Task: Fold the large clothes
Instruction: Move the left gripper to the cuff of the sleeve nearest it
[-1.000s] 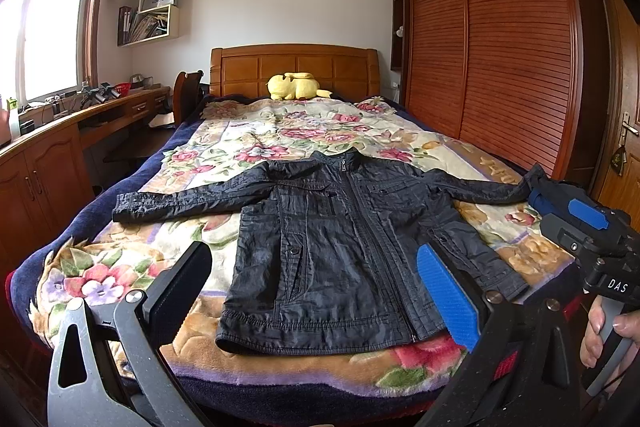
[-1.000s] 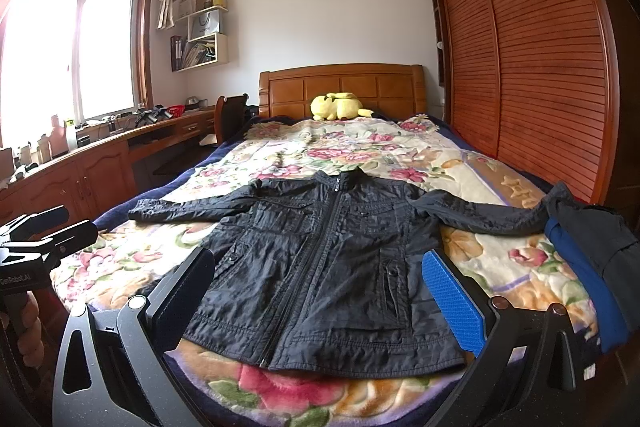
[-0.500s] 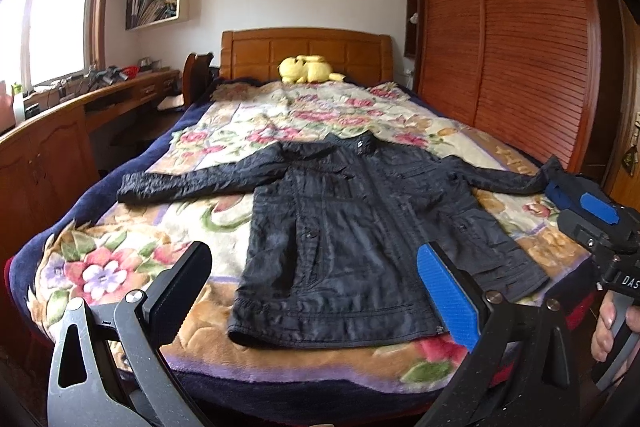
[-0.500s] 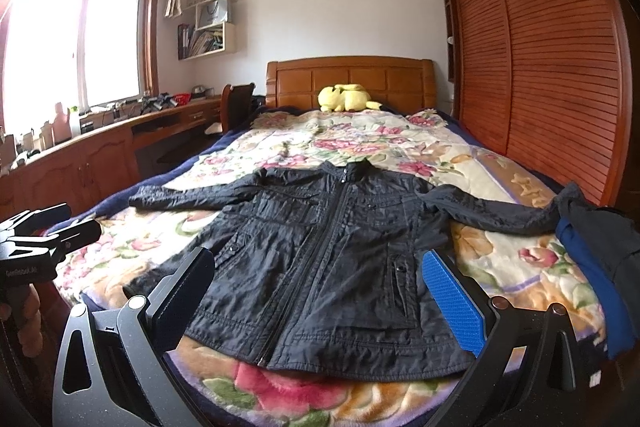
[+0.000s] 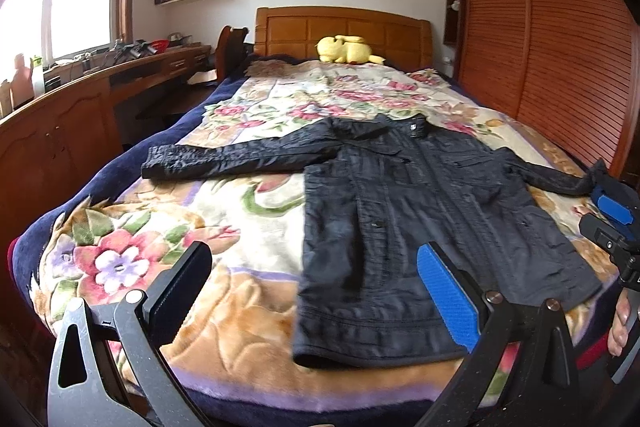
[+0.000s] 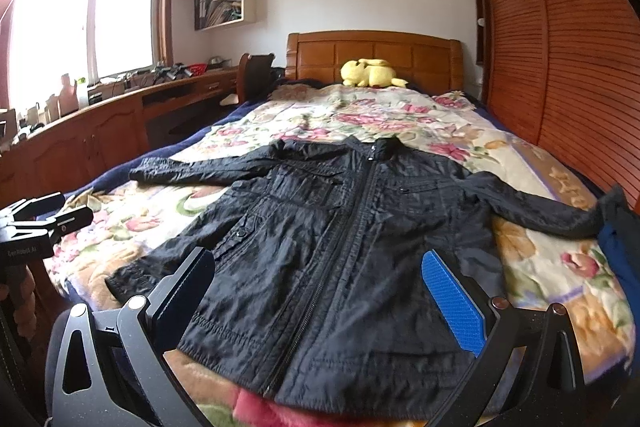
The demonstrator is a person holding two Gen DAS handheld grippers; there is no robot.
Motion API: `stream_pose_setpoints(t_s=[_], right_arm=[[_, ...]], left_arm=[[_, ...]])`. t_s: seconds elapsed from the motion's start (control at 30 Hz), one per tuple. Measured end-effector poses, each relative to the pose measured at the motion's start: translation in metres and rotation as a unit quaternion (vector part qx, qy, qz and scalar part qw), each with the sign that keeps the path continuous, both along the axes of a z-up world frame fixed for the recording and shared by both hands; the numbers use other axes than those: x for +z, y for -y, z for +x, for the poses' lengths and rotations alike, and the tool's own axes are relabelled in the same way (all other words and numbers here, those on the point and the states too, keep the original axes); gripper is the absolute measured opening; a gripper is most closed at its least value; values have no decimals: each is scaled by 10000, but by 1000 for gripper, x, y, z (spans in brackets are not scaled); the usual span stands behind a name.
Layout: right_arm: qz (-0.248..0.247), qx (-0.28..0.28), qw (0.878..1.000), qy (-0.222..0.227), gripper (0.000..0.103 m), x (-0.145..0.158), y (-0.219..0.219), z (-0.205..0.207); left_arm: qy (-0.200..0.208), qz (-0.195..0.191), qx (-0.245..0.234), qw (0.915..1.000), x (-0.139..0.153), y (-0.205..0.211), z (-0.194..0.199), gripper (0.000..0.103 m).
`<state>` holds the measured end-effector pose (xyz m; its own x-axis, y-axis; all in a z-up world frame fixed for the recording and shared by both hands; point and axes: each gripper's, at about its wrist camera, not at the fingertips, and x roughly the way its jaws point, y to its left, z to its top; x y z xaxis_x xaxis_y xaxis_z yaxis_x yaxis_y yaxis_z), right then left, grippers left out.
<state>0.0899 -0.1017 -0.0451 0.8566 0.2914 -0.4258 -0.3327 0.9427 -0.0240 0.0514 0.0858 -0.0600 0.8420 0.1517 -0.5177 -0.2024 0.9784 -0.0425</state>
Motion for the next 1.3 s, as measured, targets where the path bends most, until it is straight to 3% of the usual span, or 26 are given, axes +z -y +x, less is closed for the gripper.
stream_pose_setpoints(t_s=[0.77,1.17,1.3], right_arm=[[-286,913,9952,-227,103,-31,-80,108],[-629,1143,9875,-887,103,-86,-97,150],[-532,1141,9879,-904,103,-85,-91,150]], left_arm=[[-538,76,595,9967,-48,-100,72,103],[-1094,214,790,9906,-68,-164,103,103],[-1275,203,861,9879,-77,-189,113,103]])
